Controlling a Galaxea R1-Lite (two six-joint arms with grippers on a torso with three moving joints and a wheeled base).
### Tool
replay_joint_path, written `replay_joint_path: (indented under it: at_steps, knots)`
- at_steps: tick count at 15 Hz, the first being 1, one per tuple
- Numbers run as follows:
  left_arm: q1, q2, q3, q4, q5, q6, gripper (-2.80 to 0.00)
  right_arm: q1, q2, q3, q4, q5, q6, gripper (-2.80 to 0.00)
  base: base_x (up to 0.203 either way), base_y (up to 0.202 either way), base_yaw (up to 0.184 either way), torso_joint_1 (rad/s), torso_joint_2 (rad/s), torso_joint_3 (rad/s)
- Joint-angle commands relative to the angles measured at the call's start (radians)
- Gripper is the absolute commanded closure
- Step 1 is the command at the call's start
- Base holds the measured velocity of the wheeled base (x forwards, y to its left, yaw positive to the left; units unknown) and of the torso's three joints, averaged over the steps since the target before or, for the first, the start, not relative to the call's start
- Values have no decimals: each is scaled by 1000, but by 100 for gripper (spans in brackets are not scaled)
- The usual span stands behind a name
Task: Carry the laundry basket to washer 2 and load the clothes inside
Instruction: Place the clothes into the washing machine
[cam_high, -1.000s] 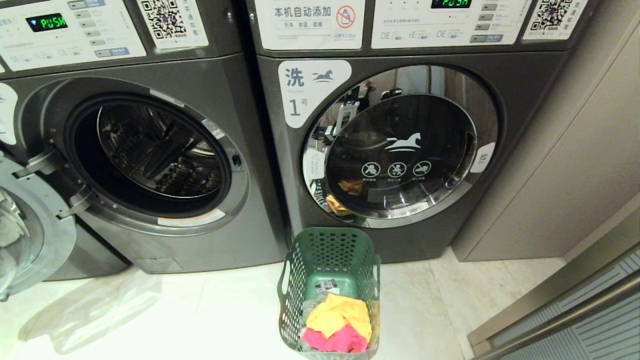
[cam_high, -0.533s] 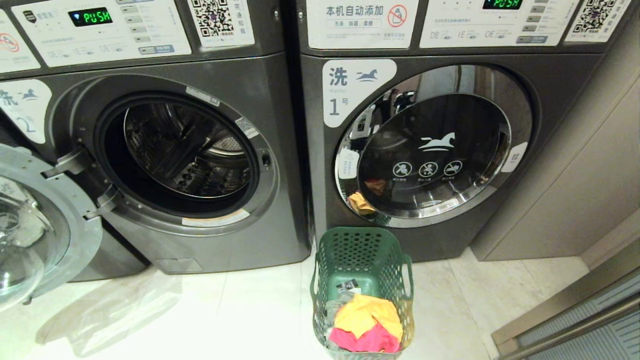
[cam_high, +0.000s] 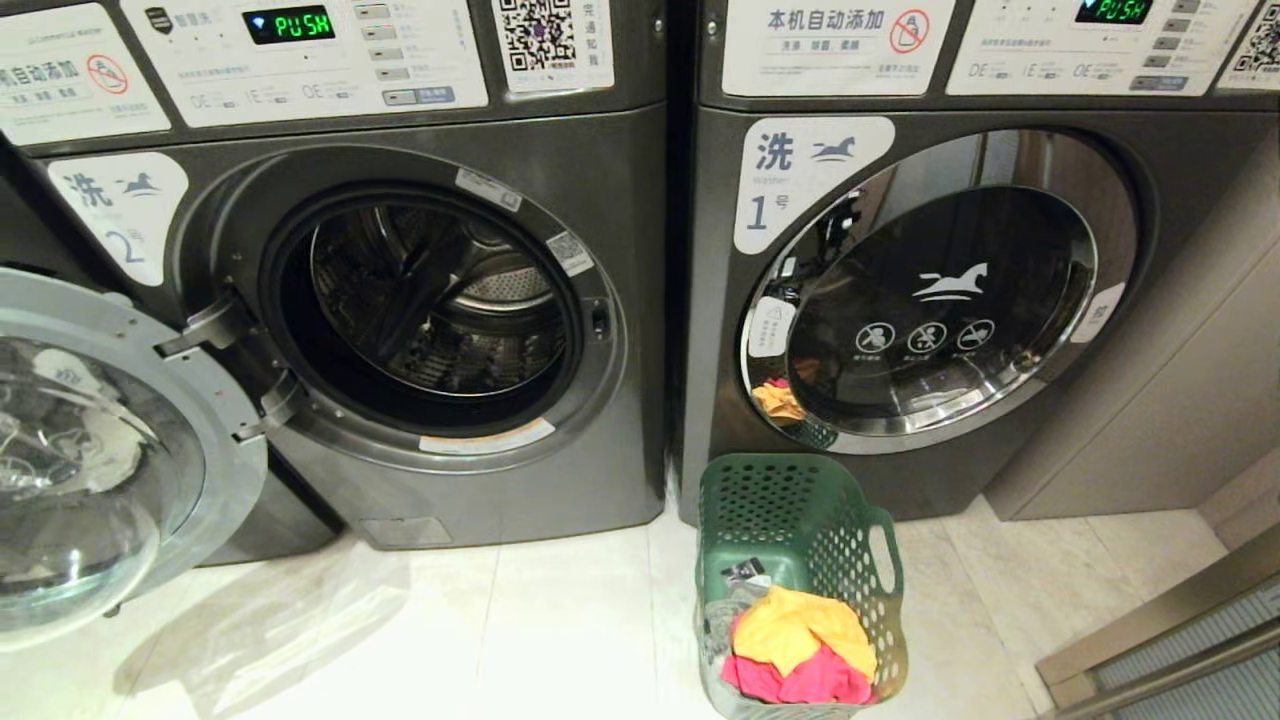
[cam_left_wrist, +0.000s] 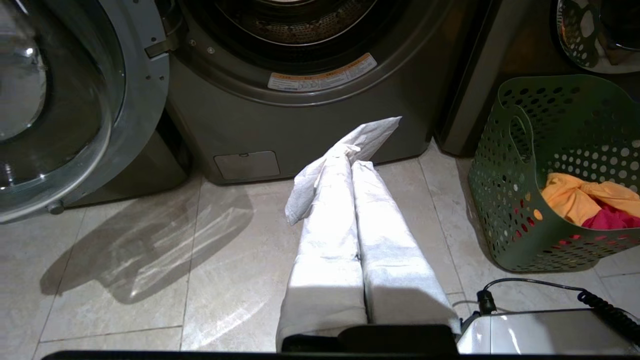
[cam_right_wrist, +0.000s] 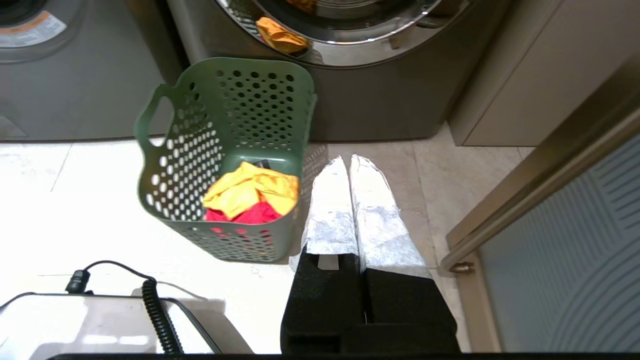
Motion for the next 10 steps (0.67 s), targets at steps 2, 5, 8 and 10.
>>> replay_joint_path:
  at_steps: [2, 5, 8, 10]
  knots:
    - [1, 2, 1, 0, 0, -1, 0, 1, 0, 0, 1, 0, -1, 0, 0, 193, 0, -2, 4, 0]
    - [1, 2, 0, 0, 2, -7, 0, 1, 0, 0, 1, -1, -1, 0, 0, 197, -1, 2, 2, 5]
    - [1, 2, 0, 0, 2, -11, 0, 1, 0, 0, 1, 0, -2, 0, 0, 199, -1, 3, 4, 1]
    - [1, 2, 0, 0, 2, -12, 0, 1, 0, 2, 1, 0, -4, 0, 0, 196, -1, 2, -1, 3]
